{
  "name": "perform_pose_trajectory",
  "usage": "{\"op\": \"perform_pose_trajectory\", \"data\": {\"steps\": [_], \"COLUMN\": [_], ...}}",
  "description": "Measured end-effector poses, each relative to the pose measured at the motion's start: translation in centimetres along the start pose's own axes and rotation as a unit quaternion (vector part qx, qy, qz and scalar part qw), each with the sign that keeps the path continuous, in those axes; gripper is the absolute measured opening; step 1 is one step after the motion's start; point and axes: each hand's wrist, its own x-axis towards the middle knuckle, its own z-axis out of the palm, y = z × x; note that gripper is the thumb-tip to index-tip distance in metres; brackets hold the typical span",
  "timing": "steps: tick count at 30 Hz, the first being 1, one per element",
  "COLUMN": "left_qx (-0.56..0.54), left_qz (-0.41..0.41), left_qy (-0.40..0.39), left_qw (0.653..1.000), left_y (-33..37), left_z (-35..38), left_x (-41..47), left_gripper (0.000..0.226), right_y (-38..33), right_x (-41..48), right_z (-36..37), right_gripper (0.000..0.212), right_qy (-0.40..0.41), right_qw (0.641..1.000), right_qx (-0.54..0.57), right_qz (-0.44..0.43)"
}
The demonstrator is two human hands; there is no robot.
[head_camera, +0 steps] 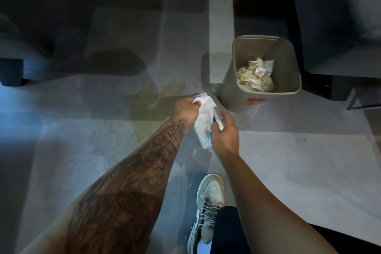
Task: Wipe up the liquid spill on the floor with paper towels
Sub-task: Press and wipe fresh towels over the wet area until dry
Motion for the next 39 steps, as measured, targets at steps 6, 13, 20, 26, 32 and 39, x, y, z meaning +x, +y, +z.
{"op": "perform_pose_trajectory", "data": {"steps": [6, 13, 20, 26, 32, 39], "left_qx": [-0.044, -0.051, -0.151, -0.103, -0.102, -0.143], "left_qz": [0.047, 0.095, -0.025, -0.009, -0.011, -0.005], "left_qy": [-0.018, 0.064, 0.068, 0.121, 0.129, 0.103], "left_qw": [0.998, 0.992, 0.986, 0.987, 0.986, 0.984], "left_y": [2.2, 3.4, -0.8, -3.6, -4.4, -5.4], "left_z": [-1.0, -5.5, -8.4, -9.6, -10.7, -12.6], "left_x": [-0.2, 0.8, 0.2, -0.6, -1.4, -1.6], "left_gripper": [0.021, 0.018, 0.037, 0.041, 0.03, 0.033], "right_y": [3.1, 2.8, 0.1, -2.6, -7.1, -9.6], "right_x": [0.5, 2.3, 3.8, 1.3, -0.5, -2.5], "right_z": [0.7, 1.4, 0.9, -1.4, -2.6, 1.2], "right_gripper": [0.053, 0.048, 0.036, 0.015, 0.012, 0.014], "right_qy": [-0.185, -0.063, 0.013, 0.112, 0.151, 0.044], "right_qw": [0.966, 0.984, 0.997, 0.982, 0.964, 0.981], "right_qx": [-0.144, -0.159, -0.028, 0.128, 0.218, 0.117], "right_qz": [0.107, 0.048, 0.076, 0.077, 0.028, -0.148]}}
